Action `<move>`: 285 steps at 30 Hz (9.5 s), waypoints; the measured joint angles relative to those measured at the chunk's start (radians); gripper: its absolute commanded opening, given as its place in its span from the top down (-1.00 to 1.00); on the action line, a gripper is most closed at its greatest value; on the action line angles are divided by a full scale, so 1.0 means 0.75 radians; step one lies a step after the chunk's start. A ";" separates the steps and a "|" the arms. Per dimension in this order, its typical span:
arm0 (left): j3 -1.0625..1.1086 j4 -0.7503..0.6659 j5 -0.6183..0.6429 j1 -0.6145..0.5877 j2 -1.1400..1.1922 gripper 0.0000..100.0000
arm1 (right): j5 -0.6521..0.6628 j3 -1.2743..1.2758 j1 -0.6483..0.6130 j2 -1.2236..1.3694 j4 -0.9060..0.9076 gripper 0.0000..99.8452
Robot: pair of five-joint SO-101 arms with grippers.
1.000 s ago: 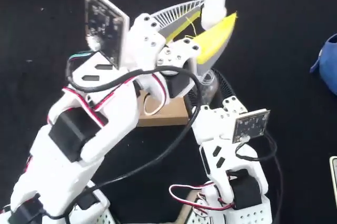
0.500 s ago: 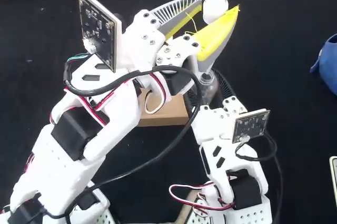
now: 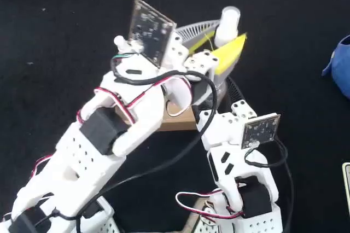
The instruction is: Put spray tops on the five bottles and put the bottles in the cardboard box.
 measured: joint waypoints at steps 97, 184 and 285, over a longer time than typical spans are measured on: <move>1.946 -0.646 -0.002 -1.453 -0.777 0.67 | -0.133 0.378 -0.145 1.041 -1.383 0.98; 1.982 -0.651 -0.002 -1.453 -0.777 0.94 | -0.133 0.235 -0.108 1.555 -1.700 0.98; 1.982 -0.651 -0.002 -1.453 -0.777 0.94 | 0.020 0.023 -0.203 2.508 -2.347 0.31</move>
